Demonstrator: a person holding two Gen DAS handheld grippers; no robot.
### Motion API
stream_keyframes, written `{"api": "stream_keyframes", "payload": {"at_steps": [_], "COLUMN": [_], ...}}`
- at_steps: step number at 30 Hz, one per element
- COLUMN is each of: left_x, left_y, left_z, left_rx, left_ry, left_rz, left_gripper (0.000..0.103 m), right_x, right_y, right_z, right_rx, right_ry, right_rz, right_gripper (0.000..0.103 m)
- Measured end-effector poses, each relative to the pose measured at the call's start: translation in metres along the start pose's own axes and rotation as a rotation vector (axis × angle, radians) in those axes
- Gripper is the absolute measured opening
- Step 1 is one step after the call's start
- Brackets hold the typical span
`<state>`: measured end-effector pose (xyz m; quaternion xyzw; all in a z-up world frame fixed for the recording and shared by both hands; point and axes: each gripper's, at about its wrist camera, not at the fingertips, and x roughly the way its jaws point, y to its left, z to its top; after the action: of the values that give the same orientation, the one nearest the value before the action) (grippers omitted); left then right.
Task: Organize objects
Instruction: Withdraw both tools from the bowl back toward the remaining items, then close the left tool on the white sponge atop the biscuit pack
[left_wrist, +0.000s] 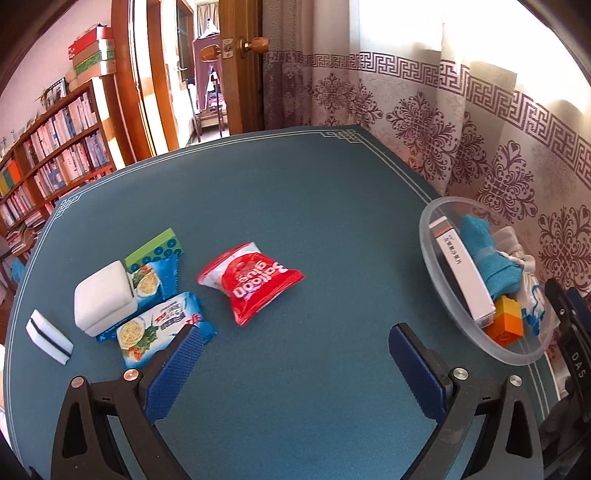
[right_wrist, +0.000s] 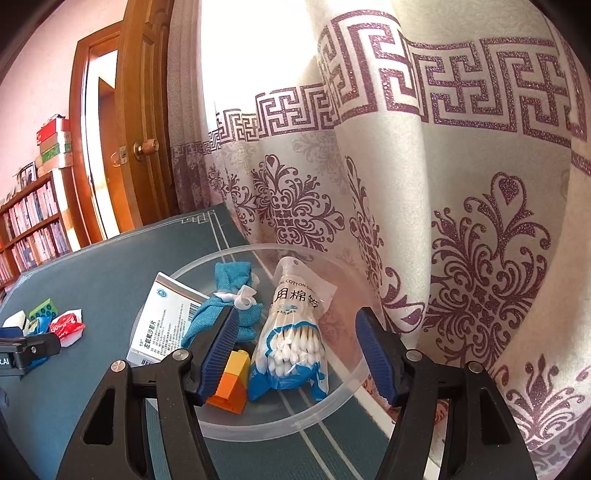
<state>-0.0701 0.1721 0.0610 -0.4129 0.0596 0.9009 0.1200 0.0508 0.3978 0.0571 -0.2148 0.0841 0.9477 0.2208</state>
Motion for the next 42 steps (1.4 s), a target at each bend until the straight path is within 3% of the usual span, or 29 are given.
{"api": "stream_keyframes", "payload": {"at_steps": [4,15,26,37,38,40,42], "left_x": [0.003,0.001,-0.001,0.023,0.026,0.031,0.037], "left_y": [0.020,0.069,0.115,0.136,0.136,0.140,0.145], "left_z": [-0.005,-0.007,-0.004,0.009,0.009,0.008,0.005], "left_rx": [-0.043,-0.127,-0.210,-0.254,-0.257,-0.267,-0.283], "left_ry": [0.014,-0.002,-0.056,-0.057,-0.053,-0.038,-0.017], "left_rz": [0.021,0.107,0.213,0.222,0.221,0.196,0.165], "left_gripper": [0.103,0.103,0.103,0.102,0.100,0.079,0.073], "right_x": [-0.004,-0.022,-0.046,-0.055,-0.055,-0.054,-0.052], "right_y": [0.007,0.023,0.061,0.109,0.112,0.118,0.123], "right_z": [0.000,-0.010,-0.009,-0.022,-0.023,-0.026,-0.029], "right_rx": [-0.029,-0.059,-0.091,-0.187,-0.193,-0.205,-0.218], "right_ry": [-0.015,-0.025,-0.024,0.011,0.016,0.028,0.041], "right_rz": [-0.011,0.007,0.138,0.243,0.247,0.258,0.267], "right_gripper": [0.073,0.073,0.074,0.075,0.075,0.075,0.075]}}
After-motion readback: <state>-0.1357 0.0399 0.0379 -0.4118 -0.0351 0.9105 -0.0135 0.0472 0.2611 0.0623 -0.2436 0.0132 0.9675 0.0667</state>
